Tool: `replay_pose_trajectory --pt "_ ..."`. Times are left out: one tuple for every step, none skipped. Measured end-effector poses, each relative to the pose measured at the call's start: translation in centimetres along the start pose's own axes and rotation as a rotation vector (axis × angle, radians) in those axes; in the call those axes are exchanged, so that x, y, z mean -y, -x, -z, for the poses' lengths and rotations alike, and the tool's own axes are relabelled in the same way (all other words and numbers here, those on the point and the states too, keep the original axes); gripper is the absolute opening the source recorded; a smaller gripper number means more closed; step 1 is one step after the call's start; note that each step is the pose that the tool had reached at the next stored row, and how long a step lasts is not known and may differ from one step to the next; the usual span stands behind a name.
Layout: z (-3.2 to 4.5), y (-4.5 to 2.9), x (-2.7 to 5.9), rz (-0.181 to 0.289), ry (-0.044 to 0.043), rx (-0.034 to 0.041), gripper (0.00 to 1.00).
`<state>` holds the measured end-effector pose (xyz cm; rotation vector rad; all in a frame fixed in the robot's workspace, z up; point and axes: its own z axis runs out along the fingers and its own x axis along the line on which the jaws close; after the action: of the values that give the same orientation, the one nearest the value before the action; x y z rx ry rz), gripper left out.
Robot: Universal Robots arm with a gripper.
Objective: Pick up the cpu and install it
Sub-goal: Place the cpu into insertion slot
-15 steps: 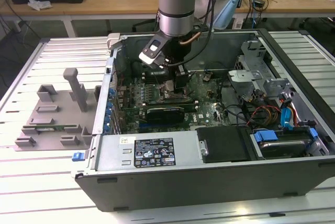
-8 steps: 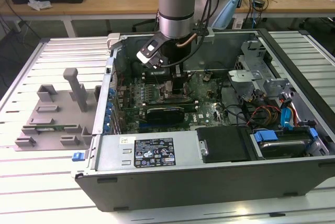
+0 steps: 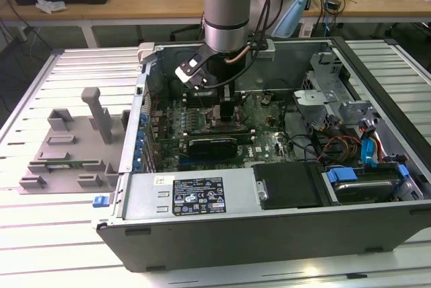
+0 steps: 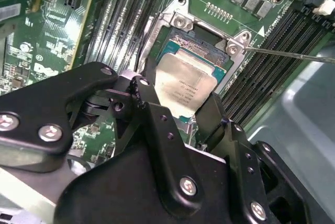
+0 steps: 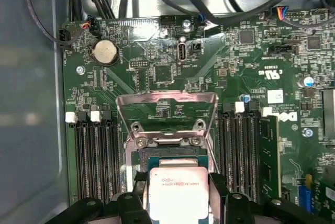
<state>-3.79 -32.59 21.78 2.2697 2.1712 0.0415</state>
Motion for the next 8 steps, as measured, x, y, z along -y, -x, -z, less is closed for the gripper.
replay_pose_trajectory --pt "-0.14 -0.01 0.01 0.002 0.0 0.0001 0.55" --pt "-0.24 -0.02 0.01 0.004 0.0001 0.0 0.55" --pt "-0.39 -0.02 0.05 0.007 0.0002 -0.0001 0.55" --pt "-0.57 -0.02 0.19 0.008 0.0004 -0.0001 0.55" --pt "-0.79 -0.44 0.35 0.009 0.0006 -0.0002 0.55" --pt "-0.92 -0.6 0.36 0.009 0.0006 -0.0002 0.55" --pt "-1.27 -0.65 0.36 0.009 0.0006 -0.0001 0.55" --pt "-1.41 -0.65 0.37 0.009 0.0006 0.0032 0.55"
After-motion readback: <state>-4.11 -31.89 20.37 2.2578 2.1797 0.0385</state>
